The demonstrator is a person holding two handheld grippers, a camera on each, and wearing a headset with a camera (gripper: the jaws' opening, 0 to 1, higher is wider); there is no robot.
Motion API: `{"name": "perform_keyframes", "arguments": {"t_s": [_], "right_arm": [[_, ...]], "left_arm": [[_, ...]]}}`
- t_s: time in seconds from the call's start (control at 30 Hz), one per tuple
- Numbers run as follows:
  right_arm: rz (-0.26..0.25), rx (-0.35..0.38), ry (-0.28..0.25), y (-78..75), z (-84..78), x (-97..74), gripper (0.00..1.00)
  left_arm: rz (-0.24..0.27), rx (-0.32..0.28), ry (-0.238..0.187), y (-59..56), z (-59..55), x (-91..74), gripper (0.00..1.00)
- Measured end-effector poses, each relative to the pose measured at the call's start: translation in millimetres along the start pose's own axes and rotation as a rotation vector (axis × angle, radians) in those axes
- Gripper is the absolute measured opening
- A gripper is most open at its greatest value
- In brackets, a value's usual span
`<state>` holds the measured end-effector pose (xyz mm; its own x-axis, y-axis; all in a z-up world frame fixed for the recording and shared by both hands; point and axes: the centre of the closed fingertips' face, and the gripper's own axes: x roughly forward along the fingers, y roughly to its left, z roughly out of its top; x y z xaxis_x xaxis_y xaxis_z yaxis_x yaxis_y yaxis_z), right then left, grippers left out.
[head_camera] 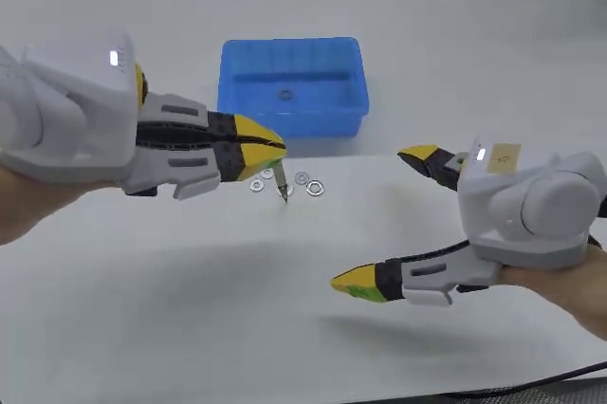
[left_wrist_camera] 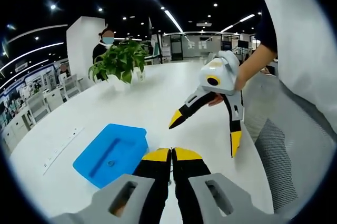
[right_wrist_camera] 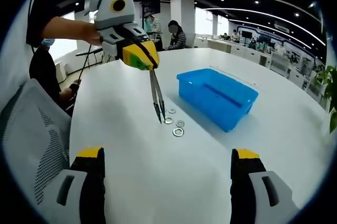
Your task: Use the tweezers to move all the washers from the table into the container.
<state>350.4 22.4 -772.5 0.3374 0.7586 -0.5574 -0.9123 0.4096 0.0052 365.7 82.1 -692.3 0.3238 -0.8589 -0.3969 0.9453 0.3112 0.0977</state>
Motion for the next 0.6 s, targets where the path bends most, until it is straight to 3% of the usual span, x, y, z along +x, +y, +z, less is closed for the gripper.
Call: {"name": "perform_keyframes", "arguments": {"t_s": [0.47, 0.6], "right_arm": [[0.009, 0.025, -0.009, 3.2, 1.5, 1.9, 1.0], [0.016, 0.03, -0.007, 4.1, 1.7, 3.0, 0.99]], "left_arm": [[-0.003, 0.033, 0.007, -0.1, 0.8, 3.2, 0.04], [-0.005, 0.011, 0.003, 0.5, 0.3, 2.8, 0.04]]}}
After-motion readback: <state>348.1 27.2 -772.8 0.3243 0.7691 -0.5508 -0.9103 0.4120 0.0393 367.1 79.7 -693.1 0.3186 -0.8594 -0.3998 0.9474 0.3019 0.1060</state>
